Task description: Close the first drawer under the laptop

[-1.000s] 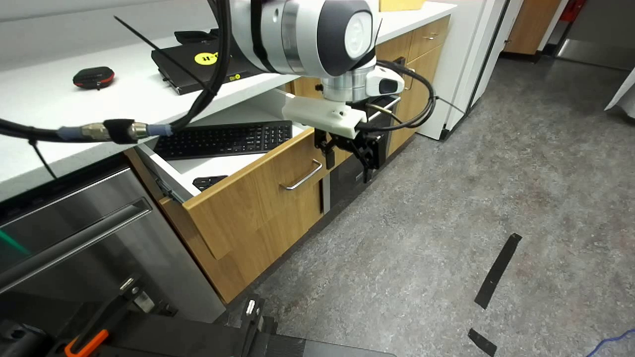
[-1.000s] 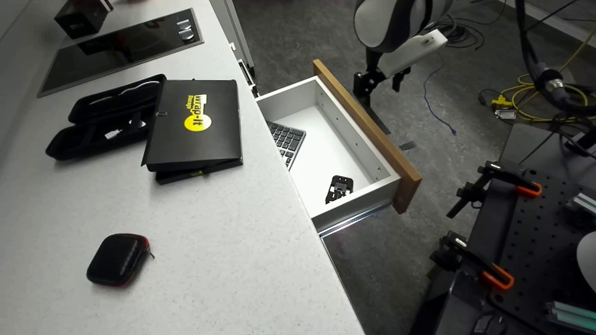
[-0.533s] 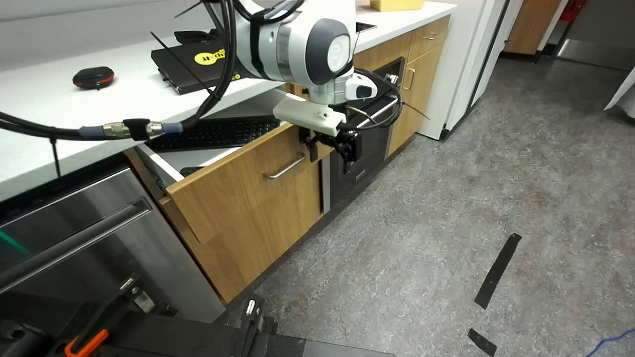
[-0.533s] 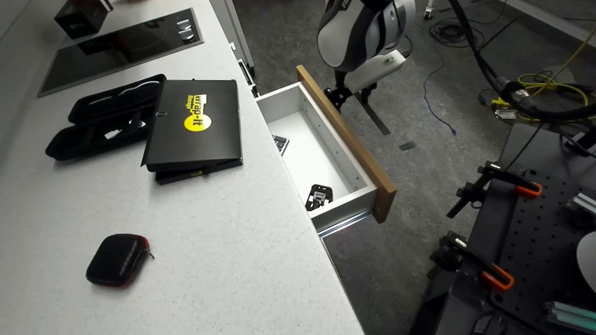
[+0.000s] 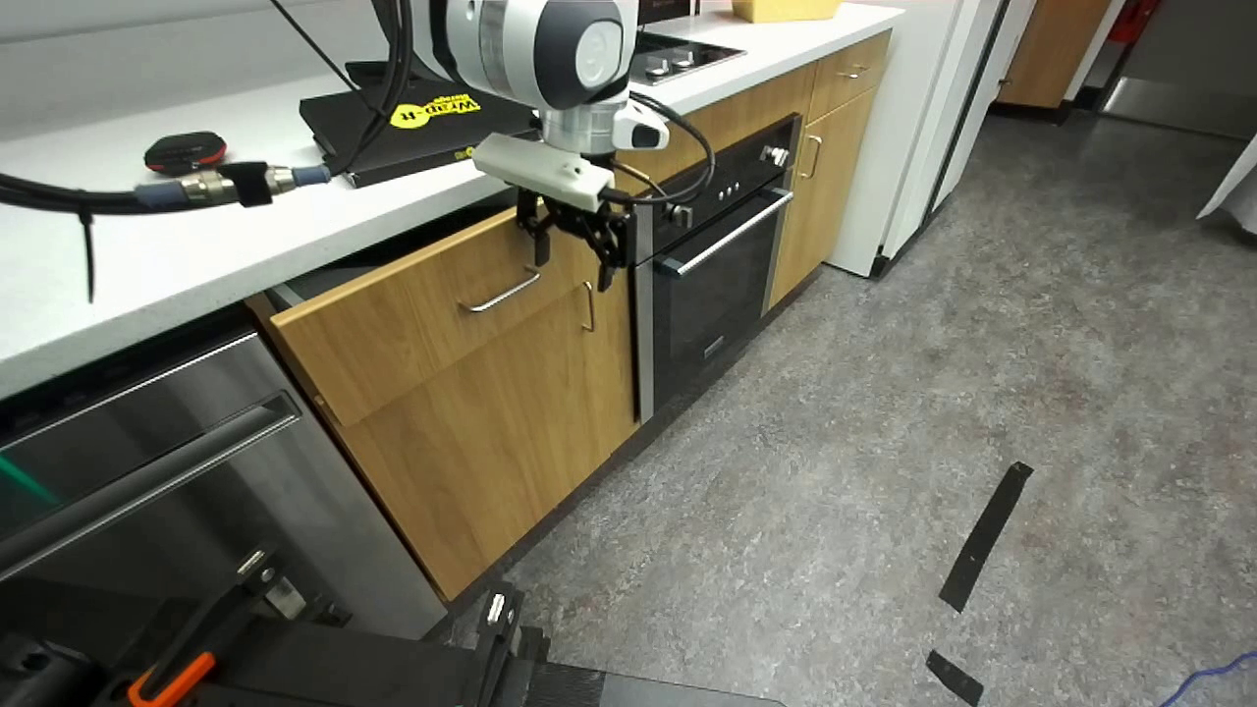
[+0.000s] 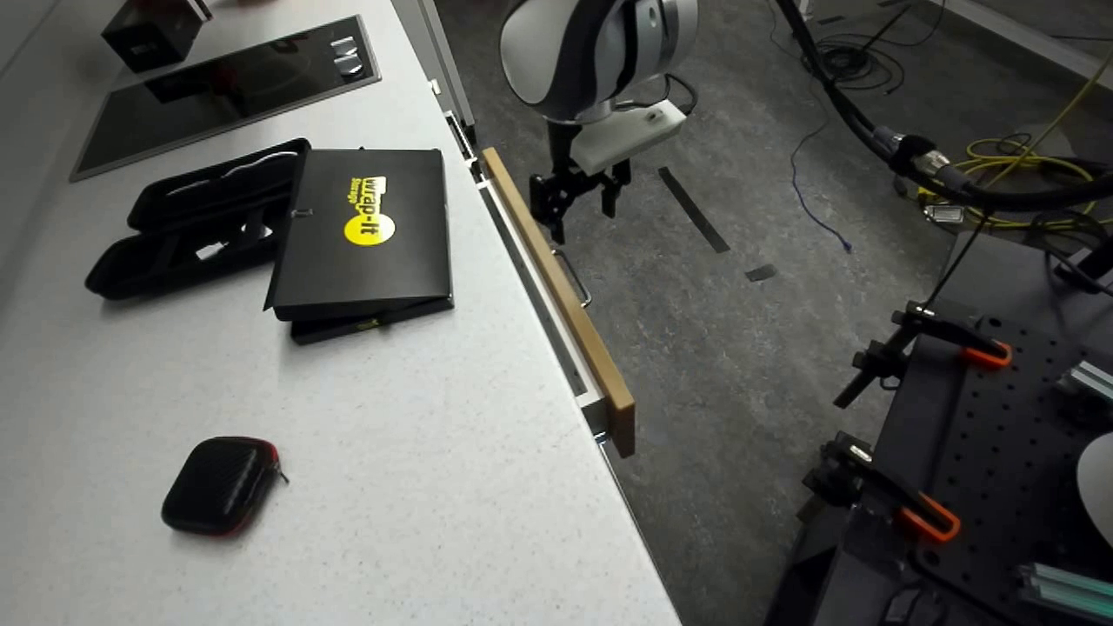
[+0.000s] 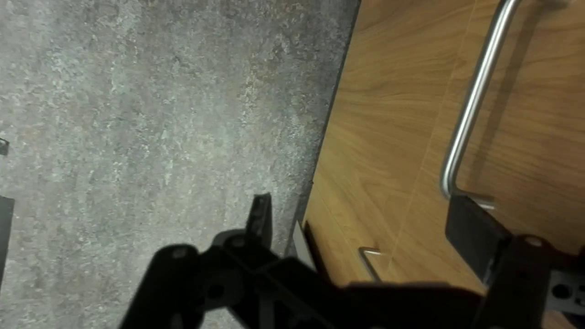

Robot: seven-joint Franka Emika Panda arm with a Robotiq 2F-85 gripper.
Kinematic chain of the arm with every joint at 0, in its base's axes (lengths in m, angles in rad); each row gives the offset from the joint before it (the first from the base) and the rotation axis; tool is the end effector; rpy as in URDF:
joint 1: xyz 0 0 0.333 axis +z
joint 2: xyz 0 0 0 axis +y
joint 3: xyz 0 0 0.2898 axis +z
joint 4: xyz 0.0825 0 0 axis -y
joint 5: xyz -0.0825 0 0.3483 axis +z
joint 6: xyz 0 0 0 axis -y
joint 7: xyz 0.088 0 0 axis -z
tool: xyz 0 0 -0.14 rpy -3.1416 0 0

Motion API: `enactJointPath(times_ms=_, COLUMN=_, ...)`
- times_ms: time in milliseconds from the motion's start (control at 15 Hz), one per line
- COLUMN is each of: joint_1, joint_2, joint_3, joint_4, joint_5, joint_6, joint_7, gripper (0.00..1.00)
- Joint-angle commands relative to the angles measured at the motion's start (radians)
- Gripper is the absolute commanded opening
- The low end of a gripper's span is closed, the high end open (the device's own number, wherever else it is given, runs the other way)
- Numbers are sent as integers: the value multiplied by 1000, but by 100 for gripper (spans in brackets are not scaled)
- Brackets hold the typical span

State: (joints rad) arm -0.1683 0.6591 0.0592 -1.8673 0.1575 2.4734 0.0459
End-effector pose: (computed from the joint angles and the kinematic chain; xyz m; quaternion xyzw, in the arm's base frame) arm 0.5888 -0.0617 0.1311 -0.9868 0.1455 0.0246 0.0661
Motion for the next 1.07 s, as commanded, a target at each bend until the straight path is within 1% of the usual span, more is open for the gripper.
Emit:
enactJointPath(times_ms=0, joint_1=1, joint_2=54, joint_3=50, joint_4=123, joint_5=71, joint_6=-99, joint_7=-65, gripper=100)
enactJointPath(times_ms=200, joint_1=12, joint_2=91, joint_3=85, joint_4=203, joint_5=107, joint_6=-167, joint_7=-84, gripper=100)
enactJointPath(times_ms=400, joint_1=-6, joint_2=123, joint_3=97, joint_4=257, joint_5=147, joint_6=-262, joint_7=-112, gripper=100)
enactJointPath(times_ms=600, joint_1=-12, joint_2=147, joint_3=80, joint_4=285, joint_5=159, joint_6=-316, joint_7=-138, gripper=100)
enactJointPath(times_ms=867, joint_1=-23, joint_2=212, joint_3=45, joint_4=348, joint_5=170, joint_6=-377, joint_7=-122, gripper=100)
enactJointPath(times_ms=1000, joint_1=-16, joint_2=233, joint_3=25, joint_4=353, joint_5=163, joint_6=-357, joint_7=-104, gripper=100)
